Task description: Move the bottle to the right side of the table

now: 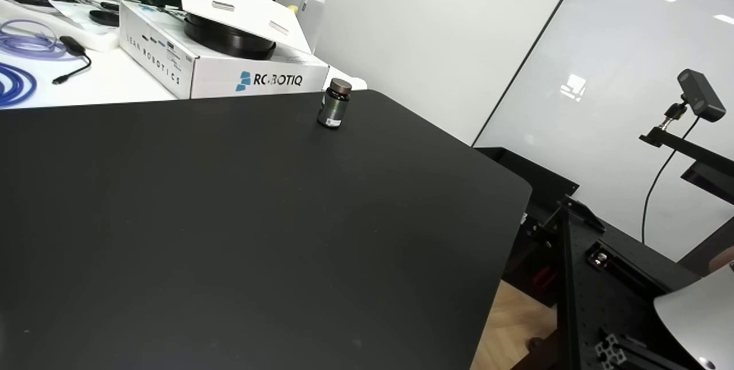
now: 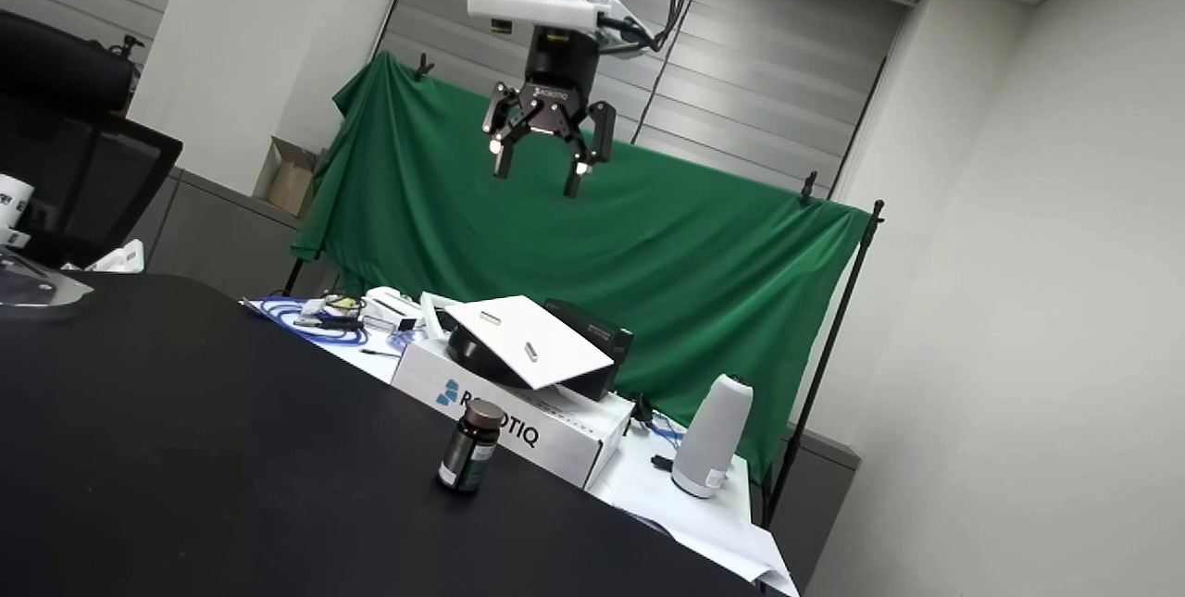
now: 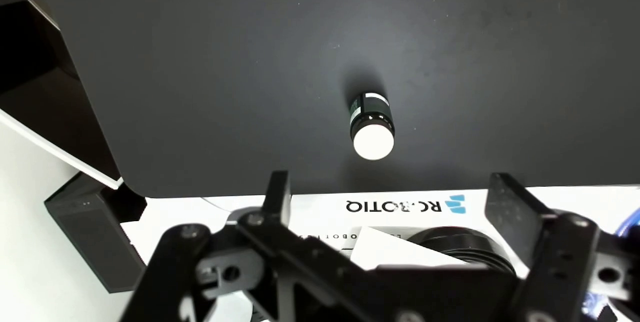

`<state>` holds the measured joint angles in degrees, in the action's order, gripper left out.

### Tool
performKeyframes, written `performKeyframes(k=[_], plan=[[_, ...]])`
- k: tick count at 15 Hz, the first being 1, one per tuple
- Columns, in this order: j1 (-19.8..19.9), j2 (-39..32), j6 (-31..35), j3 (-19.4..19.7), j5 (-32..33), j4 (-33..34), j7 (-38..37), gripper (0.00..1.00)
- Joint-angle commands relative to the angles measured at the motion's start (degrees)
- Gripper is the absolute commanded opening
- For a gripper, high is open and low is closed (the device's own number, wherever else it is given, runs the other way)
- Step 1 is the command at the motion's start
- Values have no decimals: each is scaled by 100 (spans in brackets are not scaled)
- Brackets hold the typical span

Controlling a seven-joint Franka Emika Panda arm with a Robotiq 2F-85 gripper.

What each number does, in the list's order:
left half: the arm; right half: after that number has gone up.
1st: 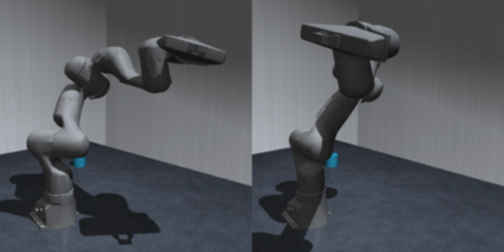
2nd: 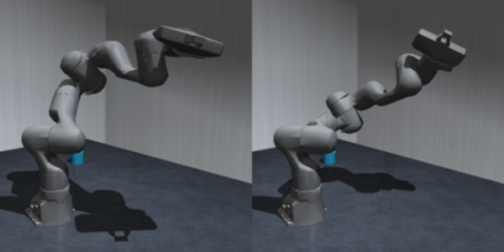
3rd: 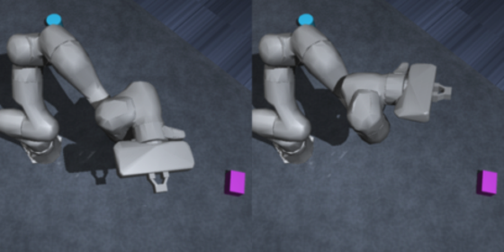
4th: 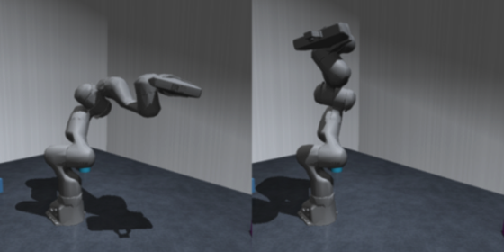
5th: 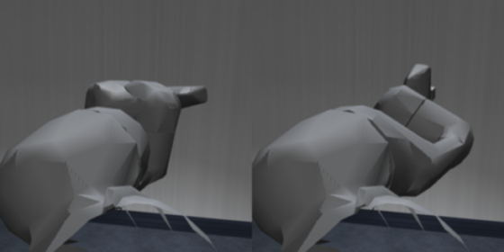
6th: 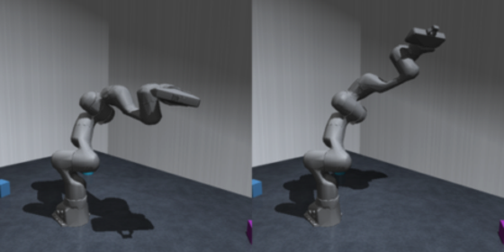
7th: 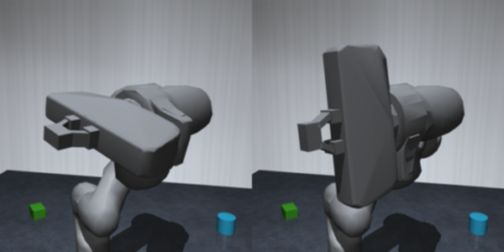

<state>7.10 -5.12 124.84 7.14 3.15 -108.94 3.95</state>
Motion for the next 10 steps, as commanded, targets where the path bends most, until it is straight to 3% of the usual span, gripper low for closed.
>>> performKeyframes(k=[1, 3, 10], plan=[[10, -1, -20, -7, -2, 17, 7, 100], [10, -1, -22, -7, -2, 18, 10, 100], [12, -1405, 1043, 2, 146, 570, -199, 100]])
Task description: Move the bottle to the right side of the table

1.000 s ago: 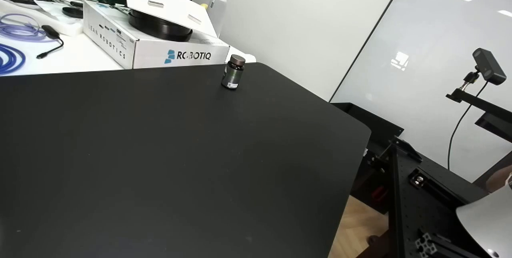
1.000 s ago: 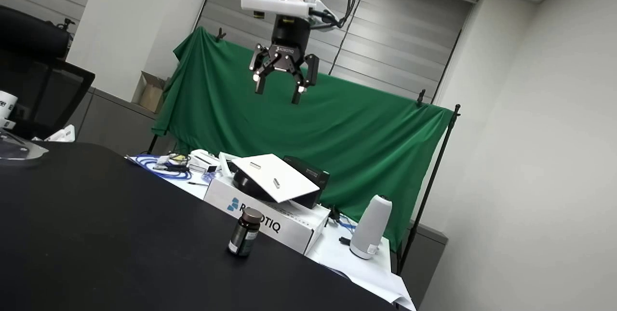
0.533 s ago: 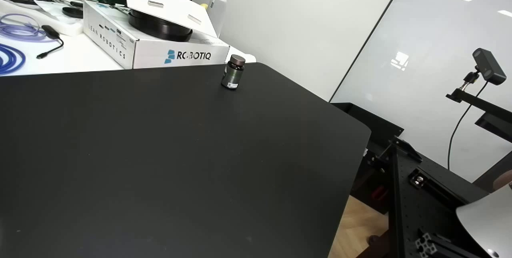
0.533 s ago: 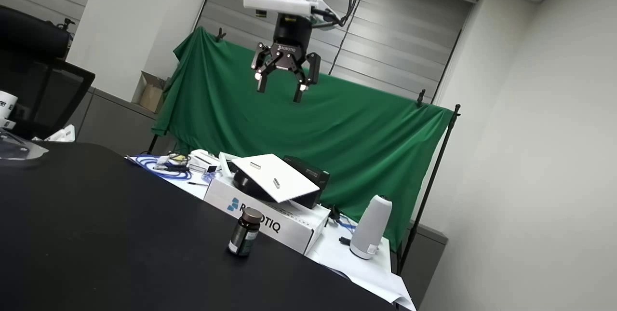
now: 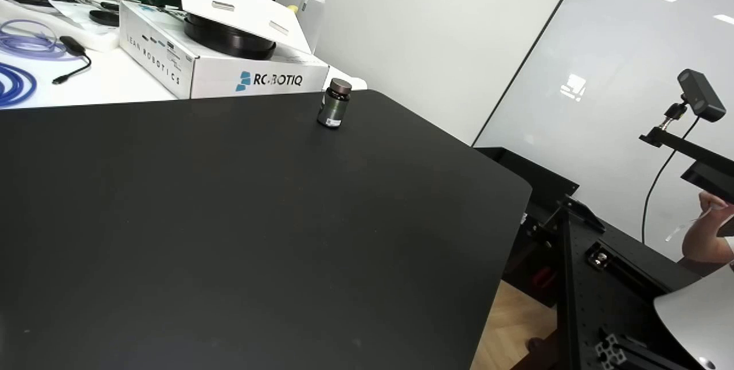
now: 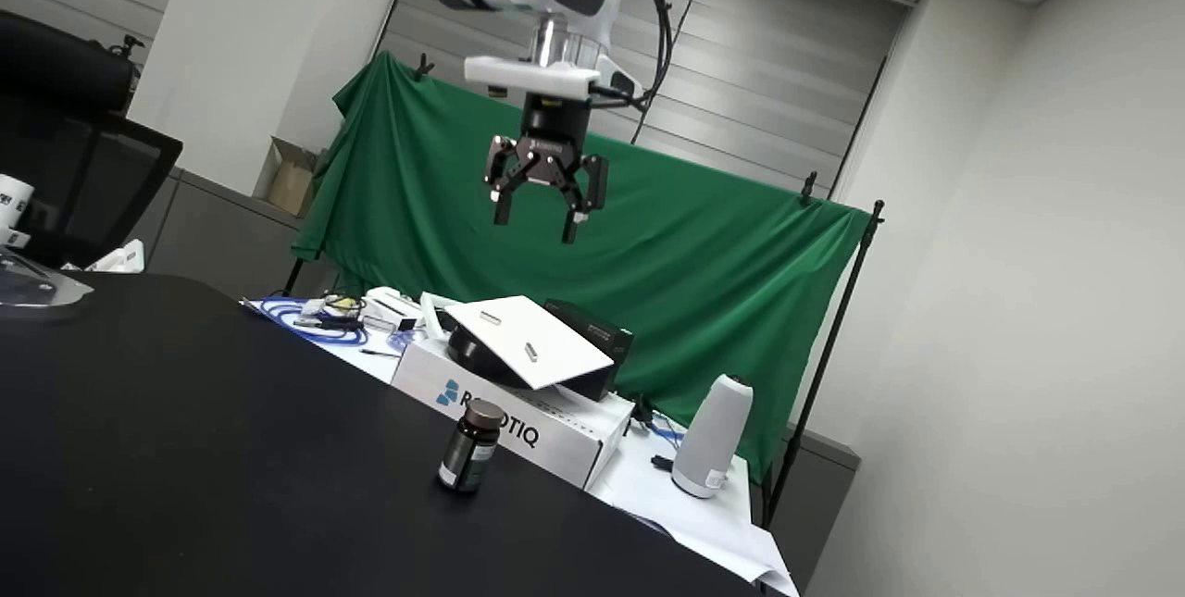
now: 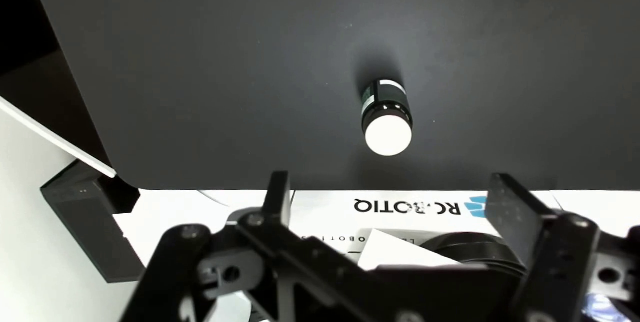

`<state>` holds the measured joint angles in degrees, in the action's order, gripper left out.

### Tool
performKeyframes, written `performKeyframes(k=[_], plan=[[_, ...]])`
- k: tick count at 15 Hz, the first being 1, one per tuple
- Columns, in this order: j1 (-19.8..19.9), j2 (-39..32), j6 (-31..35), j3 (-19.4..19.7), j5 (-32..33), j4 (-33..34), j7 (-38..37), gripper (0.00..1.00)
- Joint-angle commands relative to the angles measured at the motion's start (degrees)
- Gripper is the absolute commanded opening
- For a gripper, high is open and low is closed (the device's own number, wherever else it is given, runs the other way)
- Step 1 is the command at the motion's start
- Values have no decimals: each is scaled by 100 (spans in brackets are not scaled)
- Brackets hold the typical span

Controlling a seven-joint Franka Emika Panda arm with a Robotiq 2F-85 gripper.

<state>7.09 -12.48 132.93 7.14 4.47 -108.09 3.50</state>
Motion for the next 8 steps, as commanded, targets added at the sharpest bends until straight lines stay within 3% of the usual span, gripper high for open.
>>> performKeyframes(k=[1, 8], plan=[[25, -866, 345, -1, -13, 582, -127, 100], [356, -2156, 873, -134, -525, 1556, 193, 100]])
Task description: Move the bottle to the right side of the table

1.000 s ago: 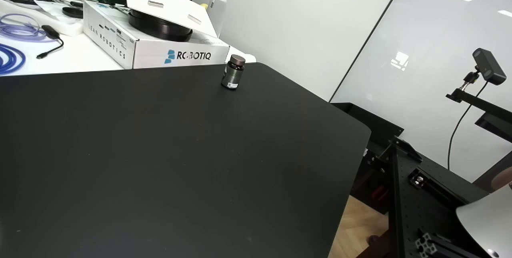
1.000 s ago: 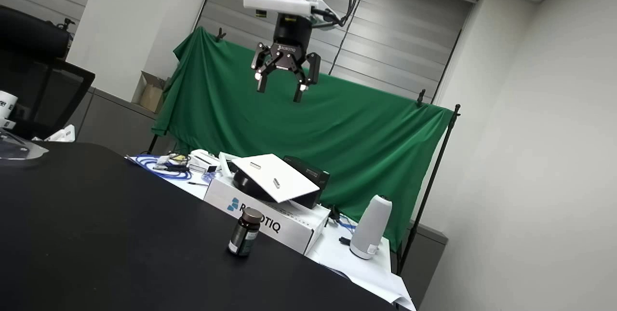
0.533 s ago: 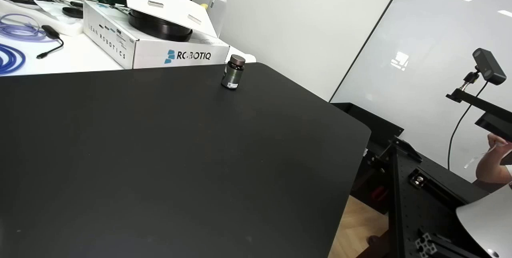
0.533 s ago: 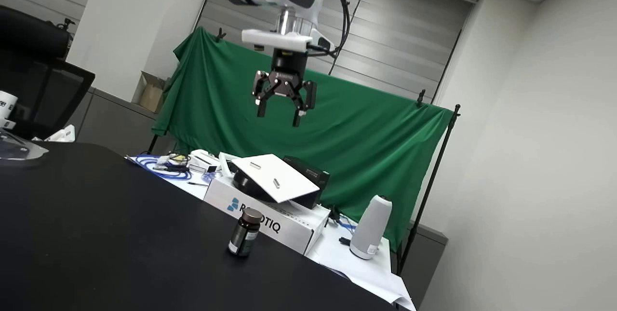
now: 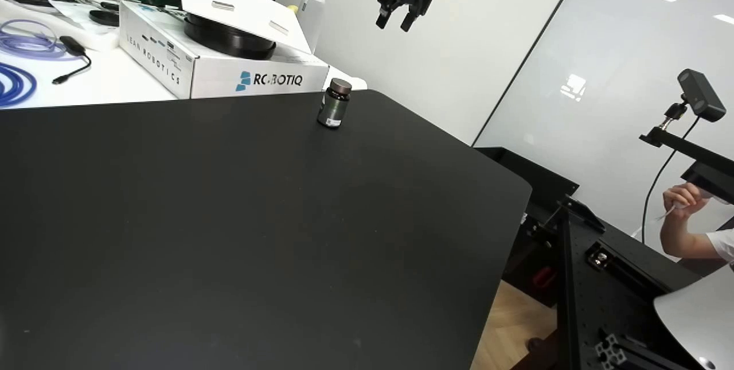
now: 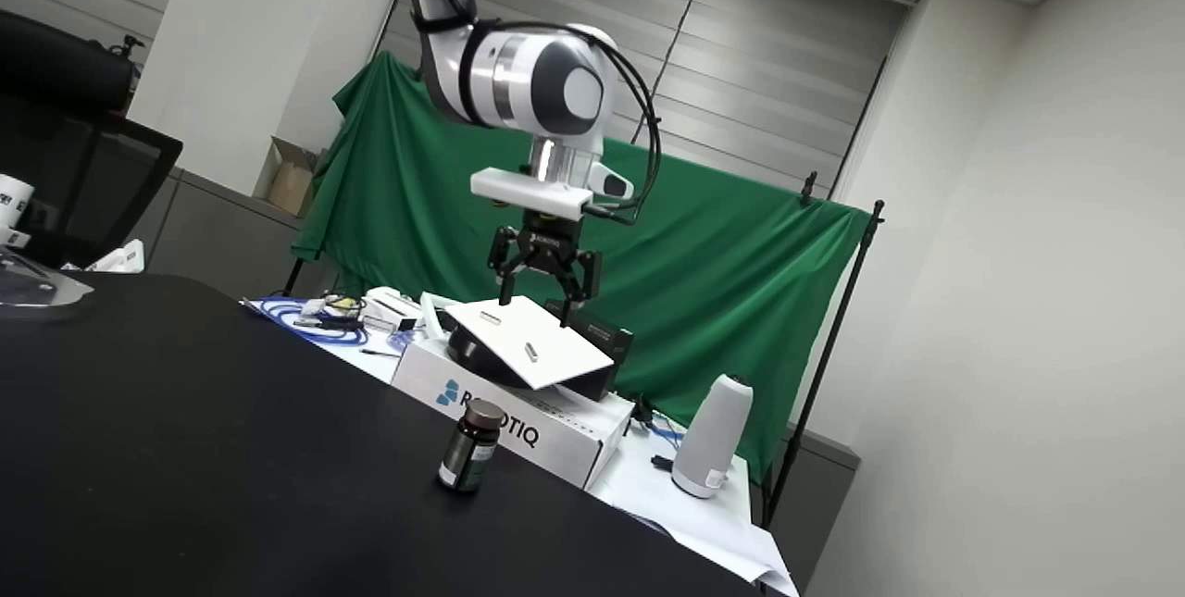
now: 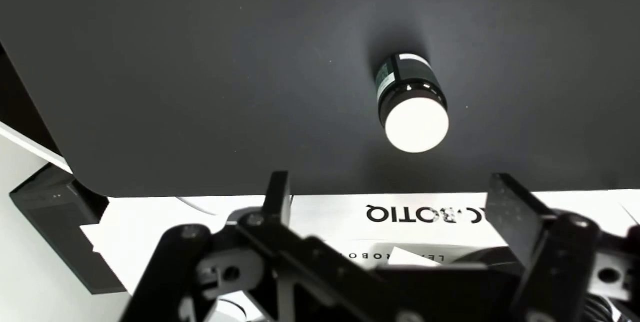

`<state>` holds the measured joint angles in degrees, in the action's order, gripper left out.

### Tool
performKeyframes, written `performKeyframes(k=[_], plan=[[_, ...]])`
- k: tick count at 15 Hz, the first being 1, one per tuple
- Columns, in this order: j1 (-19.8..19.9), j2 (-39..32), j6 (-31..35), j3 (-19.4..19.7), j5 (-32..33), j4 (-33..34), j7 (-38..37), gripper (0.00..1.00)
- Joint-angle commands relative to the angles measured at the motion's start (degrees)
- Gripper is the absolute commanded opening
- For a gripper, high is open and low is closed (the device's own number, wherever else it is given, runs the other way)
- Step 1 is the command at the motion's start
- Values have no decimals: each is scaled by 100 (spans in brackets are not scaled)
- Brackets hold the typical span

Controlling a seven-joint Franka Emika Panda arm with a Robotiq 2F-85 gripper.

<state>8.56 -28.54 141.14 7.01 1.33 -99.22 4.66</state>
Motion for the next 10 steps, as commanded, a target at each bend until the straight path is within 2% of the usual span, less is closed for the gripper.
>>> performKeyframes(k=[1, 4, 10], plan=[[240, -699, 9, -134, -259, 822, 62, 100], [279, -999, 22, -208, -428, 1038, -28, 100], [61, -1466, 408, -196, -376, 1232, -310, 100]])
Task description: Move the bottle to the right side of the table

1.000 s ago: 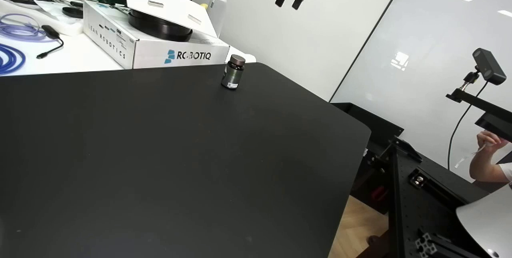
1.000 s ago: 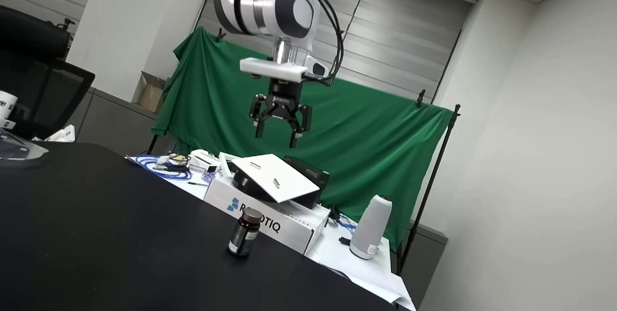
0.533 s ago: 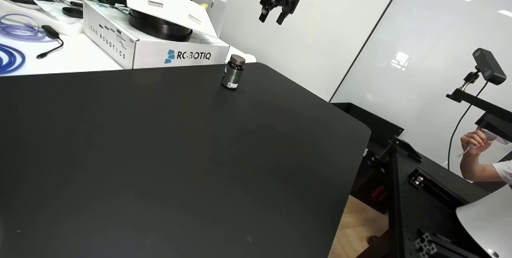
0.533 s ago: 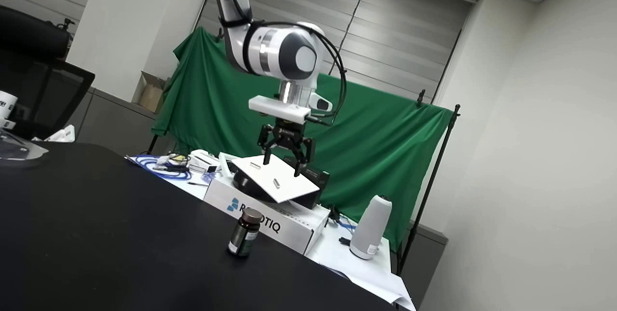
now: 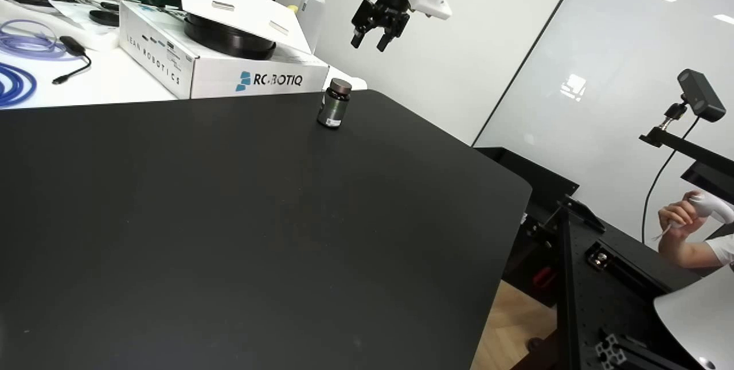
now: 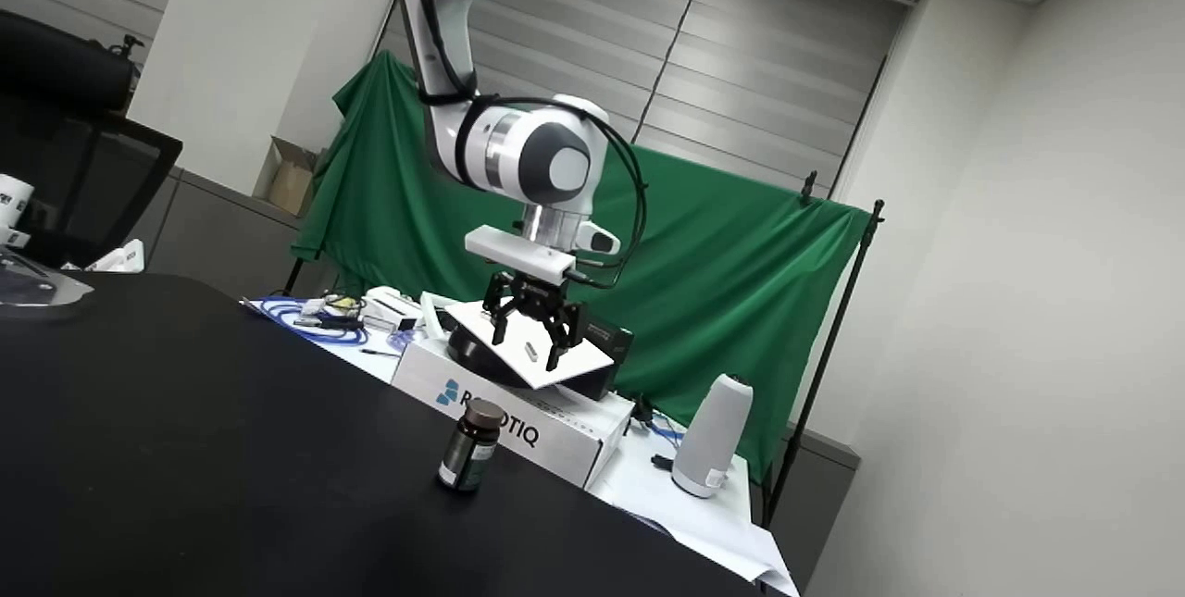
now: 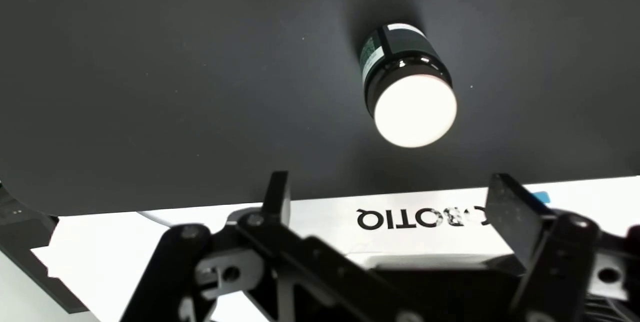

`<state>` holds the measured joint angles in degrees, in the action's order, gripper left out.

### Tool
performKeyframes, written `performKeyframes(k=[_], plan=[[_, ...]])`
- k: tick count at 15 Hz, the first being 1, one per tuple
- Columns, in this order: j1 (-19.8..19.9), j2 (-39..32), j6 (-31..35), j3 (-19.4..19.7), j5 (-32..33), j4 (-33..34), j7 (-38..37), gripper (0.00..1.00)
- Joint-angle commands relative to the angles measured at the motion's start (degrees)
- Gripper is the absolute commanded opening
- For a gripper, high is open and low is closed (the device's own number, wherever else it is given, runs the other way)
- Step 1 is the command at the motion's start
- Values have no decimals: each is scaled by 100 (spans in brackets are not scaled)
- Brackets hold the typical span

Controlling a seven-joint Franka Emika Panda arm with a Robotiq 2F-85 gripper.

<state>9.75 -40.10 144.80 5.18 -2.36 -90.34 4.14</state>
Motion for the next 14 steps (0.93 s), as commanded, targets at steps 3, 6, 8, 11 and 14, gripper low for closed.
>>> performKeyframes(k=[3, 6, 8, 11, 14], plan=[[-129, -538, 93, -25, 8, 469, -332, 100], [-160, -765, 74, -35, 3, 635, -365, 100], [-176, -910, 64, -33, 10, 742, -381, 100], [-187, -1102, 37, -37, 3, 887, -396, 100], [-198, -1251, 29, -24, 13, 994, -424, 100]])
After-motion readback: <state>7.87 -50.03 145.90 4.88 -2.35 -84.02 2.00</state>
